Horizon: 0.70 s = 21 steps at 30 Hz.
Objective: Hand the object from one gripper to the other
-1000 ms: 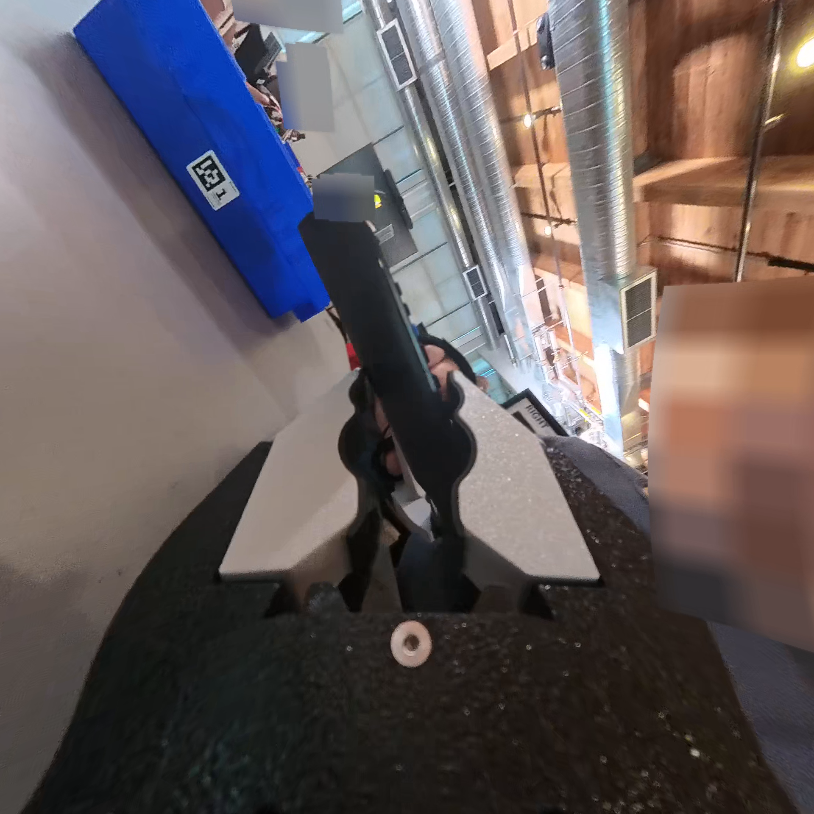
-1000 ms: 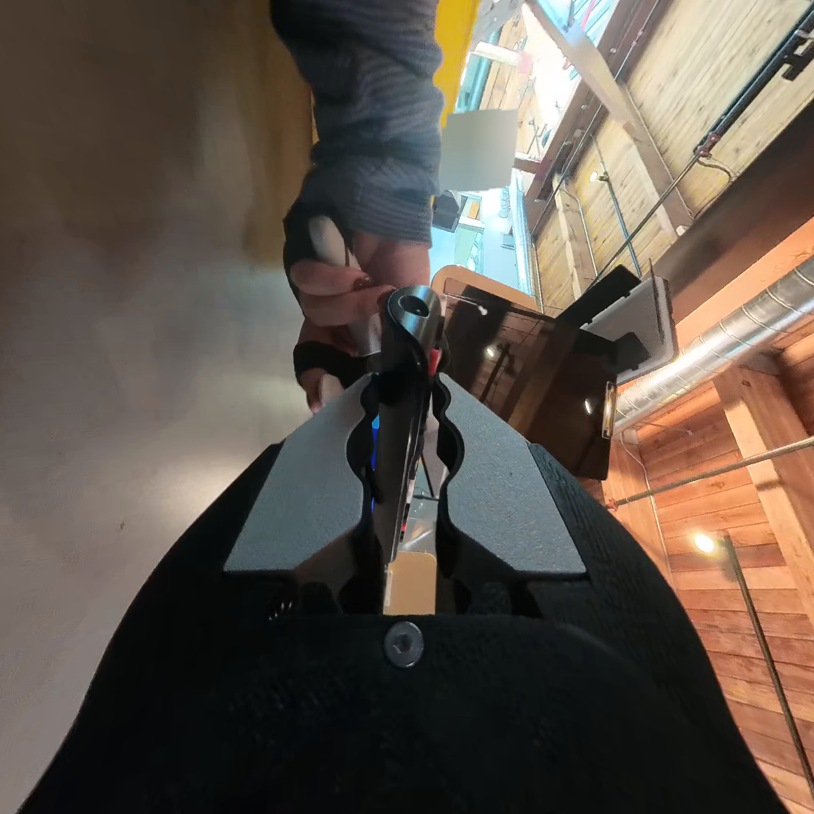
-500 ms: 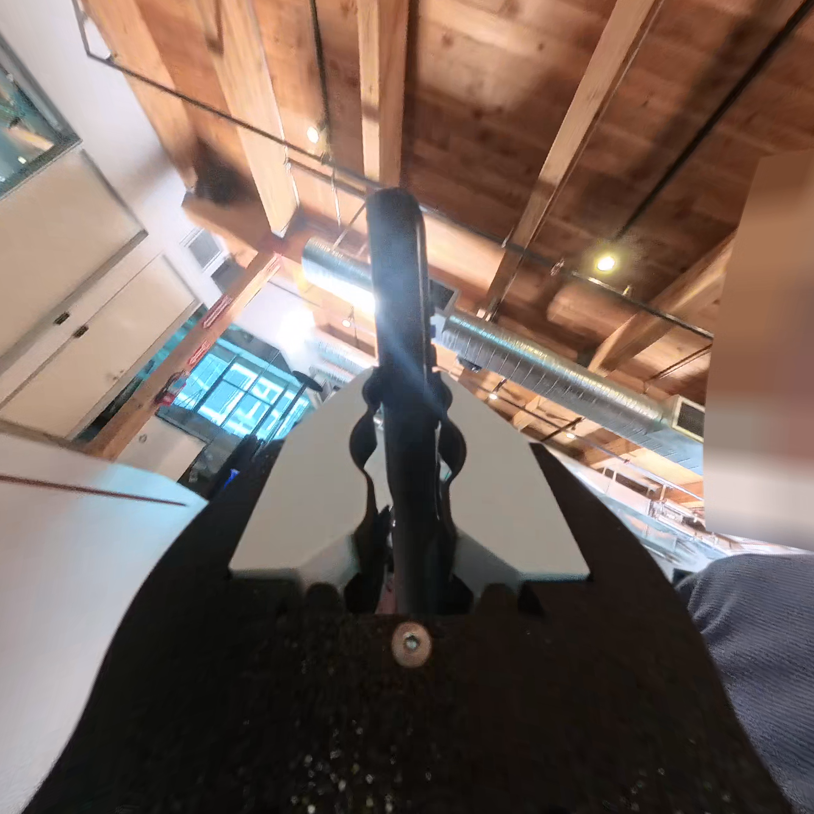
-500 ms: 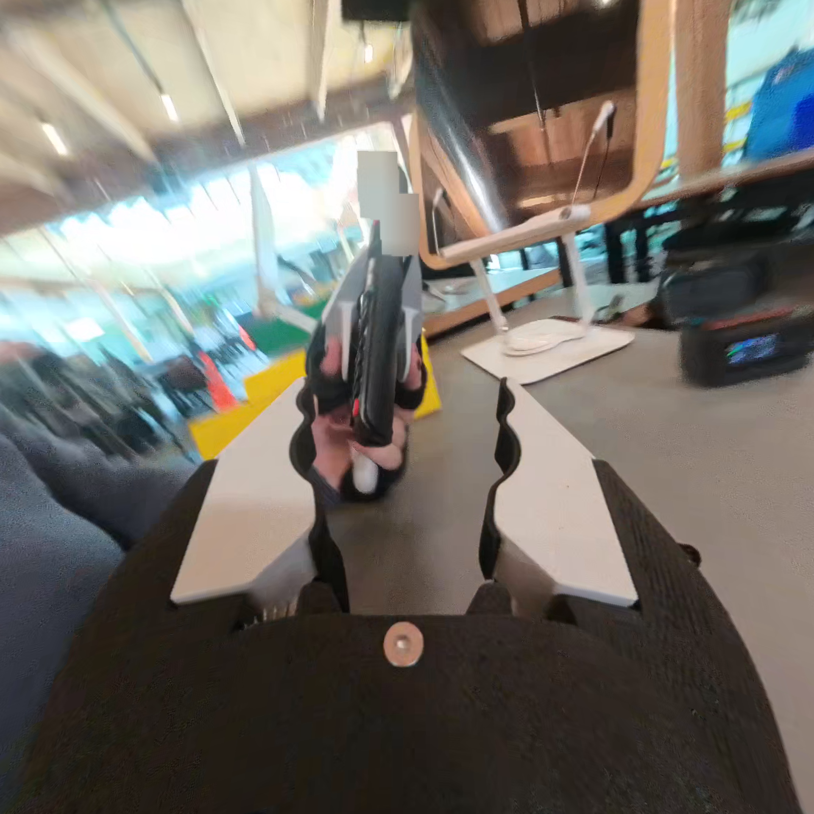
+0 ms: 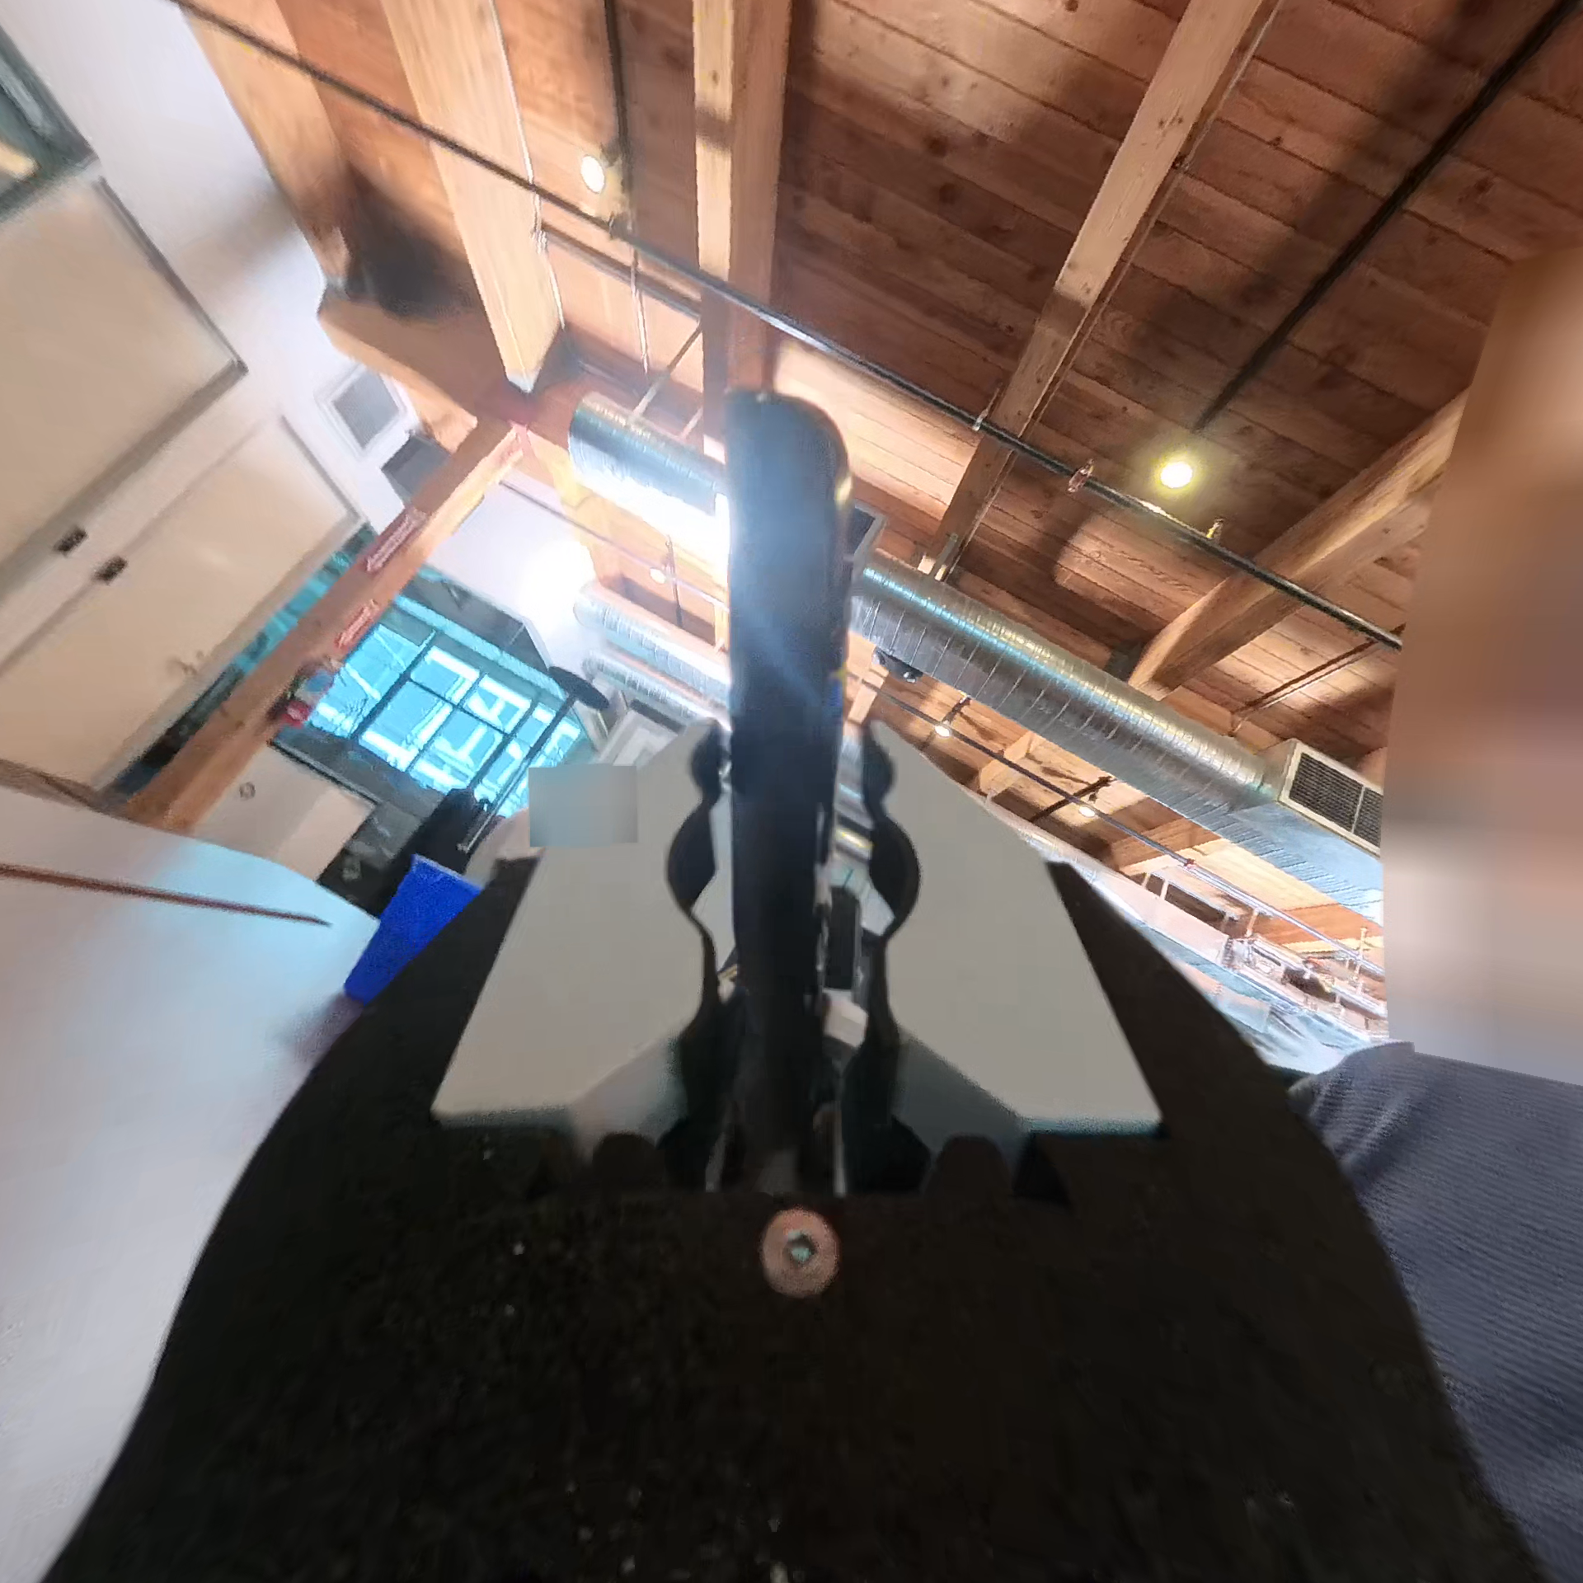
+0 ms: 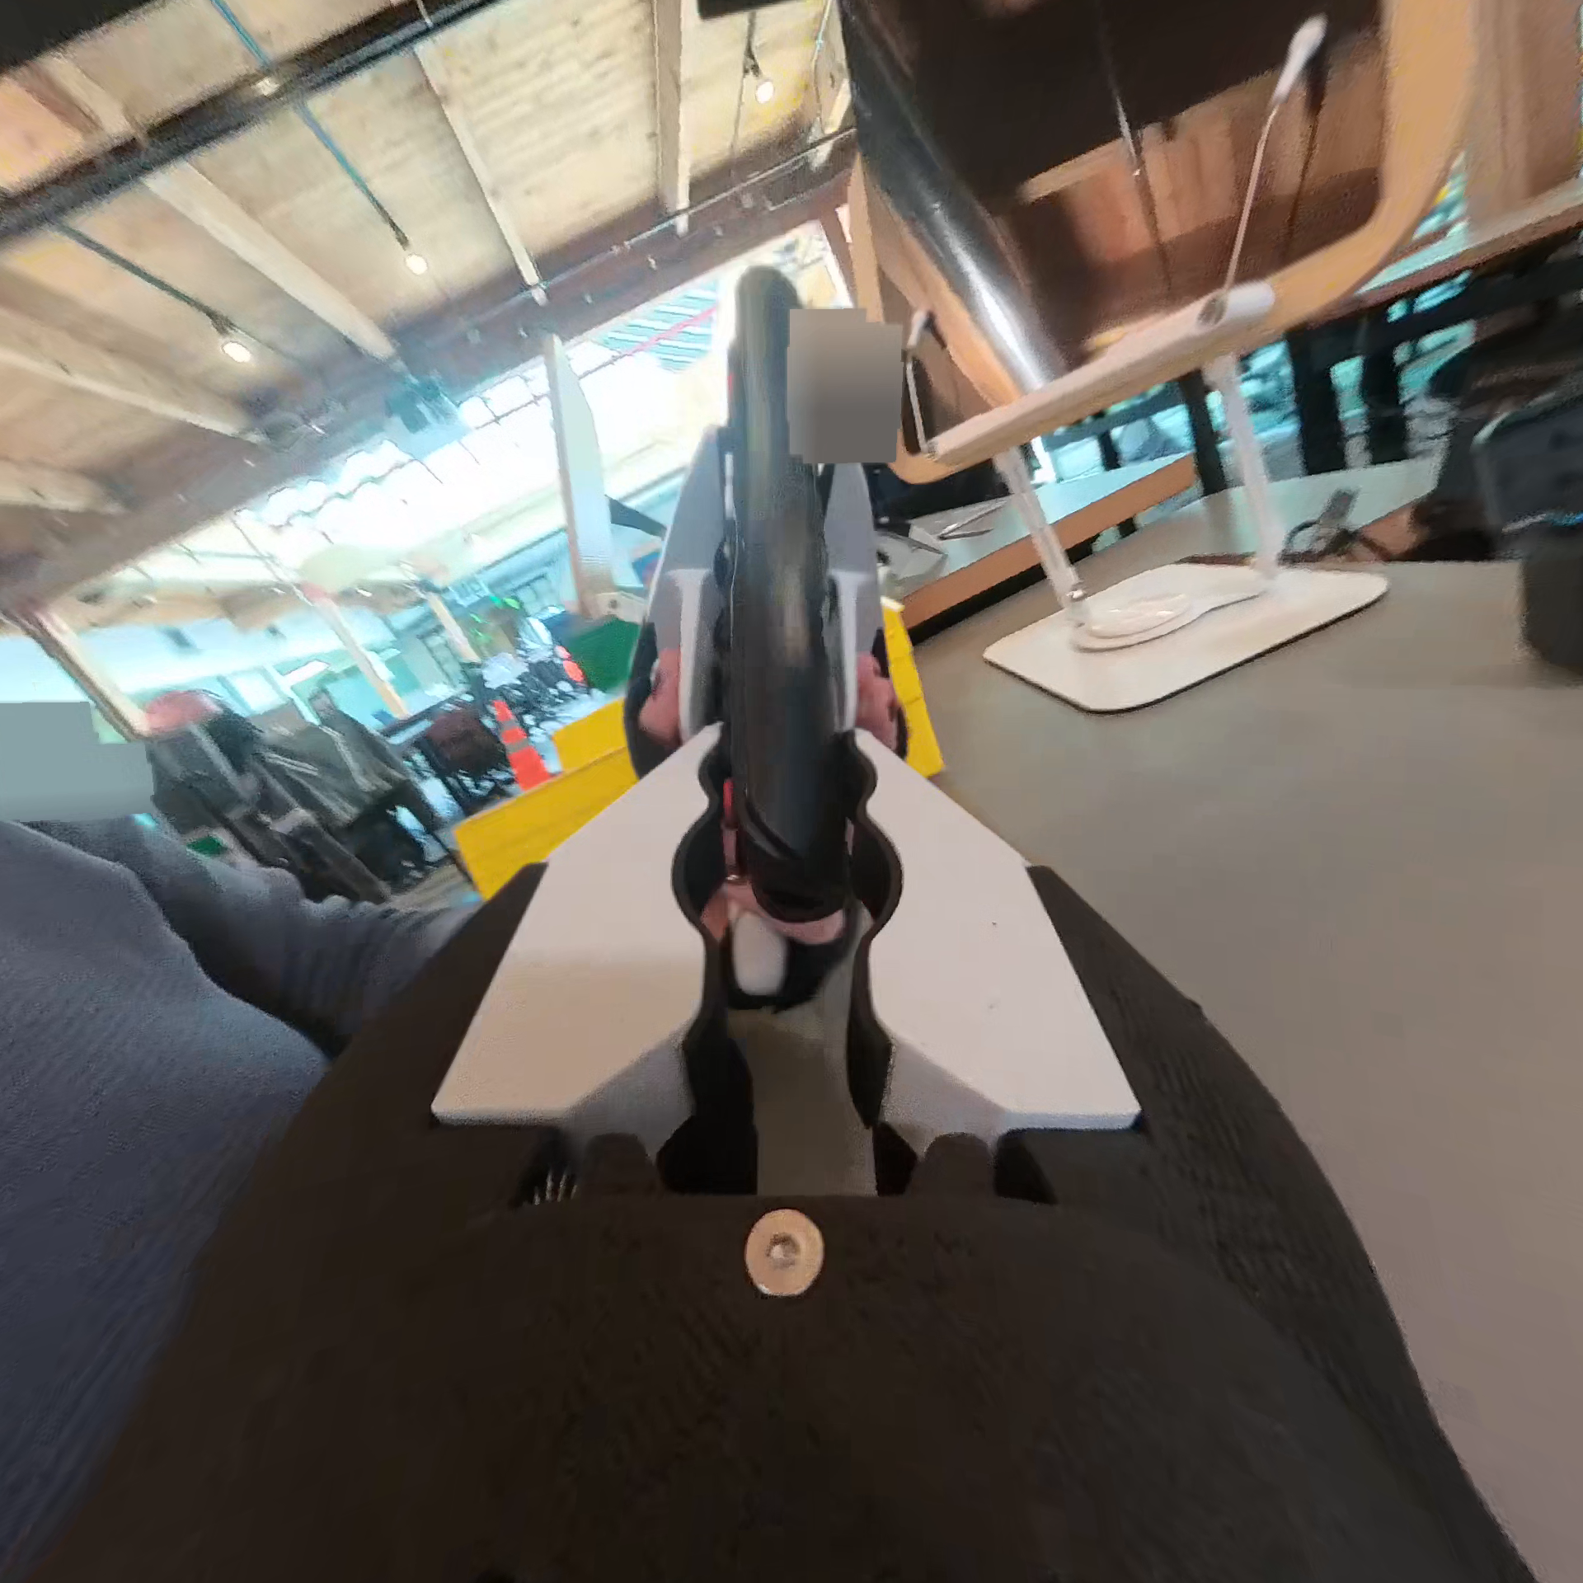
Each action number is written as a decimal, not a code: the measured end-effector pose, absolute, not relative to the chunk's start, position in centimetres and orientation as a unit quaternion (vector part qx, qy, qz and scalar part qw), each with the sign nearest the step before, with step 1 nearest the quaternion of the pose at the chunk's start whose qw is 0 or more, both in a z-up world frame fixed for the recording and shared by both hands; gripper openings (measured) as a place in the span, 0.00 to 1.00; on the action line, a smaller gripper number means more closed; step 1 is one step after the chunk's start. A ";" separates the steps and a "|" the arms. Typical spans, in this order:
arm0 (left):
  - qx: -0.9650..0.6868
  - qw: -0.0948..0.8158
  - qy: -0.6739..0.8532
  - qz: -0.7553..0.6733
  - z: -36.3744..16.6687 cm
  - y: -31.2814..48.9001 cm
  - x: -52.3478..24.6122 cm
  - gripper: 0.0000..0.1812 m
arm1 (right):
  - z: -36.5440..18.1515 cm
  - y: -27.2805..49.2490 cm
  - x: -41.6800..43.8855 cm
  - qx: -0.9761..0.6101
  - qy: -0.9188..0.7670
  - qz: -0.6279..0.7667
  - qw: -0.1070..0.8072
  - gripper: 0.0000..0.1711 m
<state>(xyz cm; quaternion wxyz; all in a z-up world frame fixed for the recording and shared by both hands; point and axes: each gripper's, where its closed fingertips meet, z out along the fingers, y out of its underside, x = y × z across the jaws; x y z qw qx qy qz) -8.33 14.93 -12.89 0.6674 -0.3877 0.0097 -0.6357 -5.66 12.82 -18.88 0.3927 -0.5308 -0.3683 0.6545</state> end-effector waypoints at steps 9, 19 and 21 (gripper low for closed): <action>-0.478 0.561 -0.047 -0.675 -15.5 17.3 -6.3 0.58 | -17.6 16.2 -2.2 -0.382 -0.558 0.163 0.718 0.13; -0.444 0.517 -0.110 -0.724 -16.8 17.9 -7.6 0.15 | -18.8 15.2 -2.9 -0.075 -0.614 -0.297 0.728 0.13; -0.432 0.532 -0.106 -0.721 -16.5 17.8 -8.0 0.14 | -19.4 15.0 -3.1 -0.128 -0.628 -0.211 0.738 0.17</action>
